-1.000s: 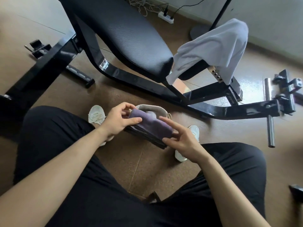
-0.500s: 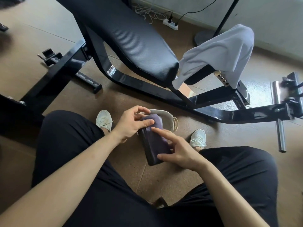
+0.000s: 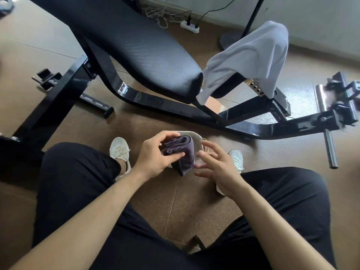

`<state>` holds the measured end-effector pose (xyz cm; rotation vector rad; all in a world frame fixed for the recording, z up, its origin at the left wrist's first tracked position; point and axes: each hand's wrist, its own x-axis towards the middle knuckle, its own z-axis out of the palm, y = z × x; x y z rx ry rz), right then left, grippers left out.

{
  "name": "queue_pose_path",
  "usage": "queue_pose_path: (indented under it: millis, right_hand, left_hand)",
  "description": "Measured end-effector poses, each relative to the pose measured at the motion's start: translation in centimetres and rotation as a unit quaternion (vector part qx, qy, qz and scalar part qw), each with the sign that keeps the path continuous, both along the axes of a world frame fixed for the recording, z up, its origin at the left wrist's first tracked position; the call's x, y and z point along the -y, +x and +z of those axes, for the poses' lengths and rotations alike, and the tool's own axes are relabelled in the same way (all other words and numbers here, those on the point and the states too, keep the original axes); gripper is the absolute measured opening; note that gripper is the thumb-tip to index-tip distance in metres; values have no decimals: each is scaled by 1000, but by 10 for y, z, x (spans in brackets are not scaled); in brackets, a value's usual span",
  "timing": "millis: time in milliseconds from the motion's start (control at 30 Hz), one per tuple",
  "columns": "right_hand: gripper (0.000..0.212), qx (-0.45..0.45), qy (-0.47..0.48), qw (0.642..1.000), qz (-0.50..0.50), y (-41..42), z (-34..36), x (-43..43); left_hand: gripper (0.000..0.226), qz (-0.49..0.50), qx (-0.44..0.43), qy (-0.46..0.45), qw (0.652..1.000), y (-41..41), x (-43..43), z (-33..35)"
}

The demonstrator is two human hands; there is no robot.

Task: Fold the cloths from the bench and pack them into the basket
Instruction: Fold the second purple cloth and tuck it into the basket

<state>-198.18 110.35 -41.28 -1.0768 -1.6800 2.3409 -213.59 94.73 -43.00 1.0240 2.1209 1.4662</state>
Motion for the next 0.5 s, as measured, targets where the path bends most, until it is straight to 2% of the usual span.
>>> queue_pose_path:
  millis: [67, 100, 167, 233, 367, 500]
  right_hand:
    - [53, 4, -125, 992, -9, -4, 3, -1]
    - [52, 5, -156, 988, -7, -6, 3, -1]
    - [42, 3, -174, 985, 4, -9, 1, 0]
    - [38, 1, -181, 983, -15, -11, -4, -1]
    - [54, -15, -126, 992, -24, -12, -19, -7]
    - [57, -15, -9, 1000, 14, -10, -19, -20]
  left_hand:
    - [53, -45, -78, 19, 996, 9, 0, 2]
    - [51, -69, -121, 25, 990, 13, 0, 2]
    - [45, -110, -188, 46, 975, 19, 0, -1]
    - [40, -149, -216, 57, 963, 23, 0, -3]
    - [46, -177, -171, 43, 968, 24, 1, -5]
    - [41, -47, -35, 23, 998, 18, -2, -6]
